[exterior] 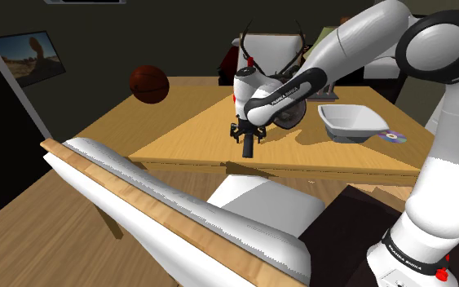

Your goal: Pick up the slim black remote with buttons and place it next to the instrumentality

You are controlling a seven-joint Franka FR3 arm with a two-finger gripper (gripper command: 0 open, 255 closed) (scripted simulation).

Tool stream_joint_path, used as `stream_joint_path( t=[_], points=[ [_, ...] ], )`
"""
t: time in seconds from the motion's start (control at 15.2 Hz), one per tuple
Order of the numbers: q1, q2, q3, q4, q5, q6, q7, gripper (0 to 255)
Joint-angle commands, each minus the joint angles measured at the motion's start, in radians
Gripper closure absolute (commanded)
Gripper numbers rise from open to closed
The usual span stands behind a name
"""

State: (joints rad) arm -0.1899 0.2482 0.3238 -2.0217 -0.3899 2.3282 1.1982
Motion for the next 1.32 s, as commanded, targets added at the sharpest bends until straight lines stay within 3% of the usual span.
stream_joint_path(
  t=[0.0,0.33,0.4,0.99,1.25],
  points=[
    [0.0,0.002,-0.001,-0.001,-0.001,0.002,0.001,0],
    [0.0,0.002,-0.001,0.0,-0.001,0.002,0.001,0],
    [0.0,0.002,-0.001,0.0,-0.001,0.002,0.001,255],
    [0.0,0.002,0.0,0.0,-0.001,0.002,0.001,255],
    [-0.005,-0.028,0.007,0.016,0.024,-0.04,-0.023,255]
  ],
)
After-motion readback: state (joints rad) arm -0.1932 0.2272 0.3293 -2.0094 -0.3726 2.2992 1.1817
